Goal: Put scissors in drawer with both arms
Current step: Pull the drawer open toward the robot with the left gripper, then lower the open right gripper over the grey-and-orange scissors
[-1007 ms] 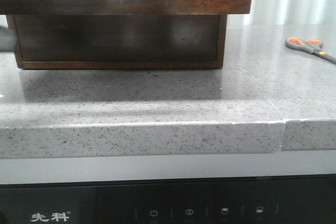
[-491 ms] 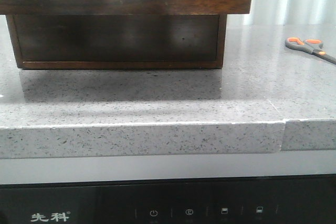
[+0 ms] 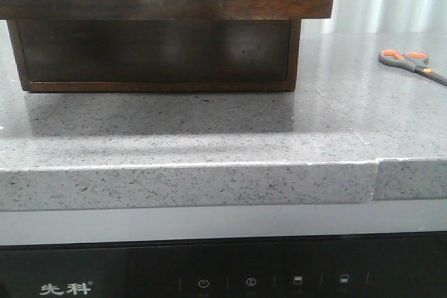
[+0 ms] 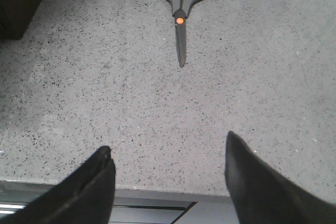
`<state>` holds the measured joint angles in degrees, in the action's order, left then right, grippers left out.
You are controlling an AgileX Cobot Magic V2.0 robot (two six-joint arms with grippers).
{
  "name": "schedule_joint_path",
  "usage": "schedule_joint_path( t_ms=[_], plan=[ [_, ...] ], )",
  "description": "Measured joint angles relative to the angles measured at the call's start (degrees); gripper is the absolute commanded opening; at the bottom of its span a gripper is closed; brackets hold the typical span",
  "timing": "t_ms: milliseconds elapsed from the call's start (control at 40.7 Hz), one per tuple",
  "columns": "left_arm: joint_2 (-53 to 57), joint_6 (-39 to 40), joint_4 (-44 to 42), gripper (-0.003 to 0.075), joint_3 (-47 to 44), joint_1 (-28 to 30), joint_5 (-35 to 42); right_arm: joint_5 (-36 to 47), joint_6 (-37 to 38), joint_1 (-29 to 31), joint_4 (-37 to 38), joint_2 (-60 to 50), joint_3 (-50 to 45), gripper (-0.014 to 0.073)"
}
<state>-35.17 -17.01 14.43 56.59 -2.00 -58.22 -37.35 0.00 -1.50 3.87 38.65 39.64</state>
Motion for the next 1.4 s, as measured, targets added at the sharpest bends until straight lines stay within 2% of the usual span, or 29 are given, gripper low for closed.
schedule_joint_path(
  t_ms=[295, 418, 688, 1400],
  plan=[
    [0.0, -2.8, -0.81, 0.0585, 0.09, -16.19, 4.03, 0.0, 0.0, 0.0, 0.0, 0.0, 0.0, 0.0479],
    [0.0, -3.39, -0.84, 0.0585, 0.09, -20.34, 5.12, 0.0, 0.0, 0.0, 0.0, 0.0, 0.0, 0.0479],
    [0.0, 4.63, -2.5, 0.0585, 0.09, -21.18, 8.0, 0.0, 0.0, 0.0, 0.0, 0.0, 0.0, 0.0479],
    [0.0, 5.36, -2.68, 0.0585, 0.09, -21.18, 8.26, 0.0, 0.0, 0.0, 0.0, 0.0, 0.0, 0.0479]
  ],
)
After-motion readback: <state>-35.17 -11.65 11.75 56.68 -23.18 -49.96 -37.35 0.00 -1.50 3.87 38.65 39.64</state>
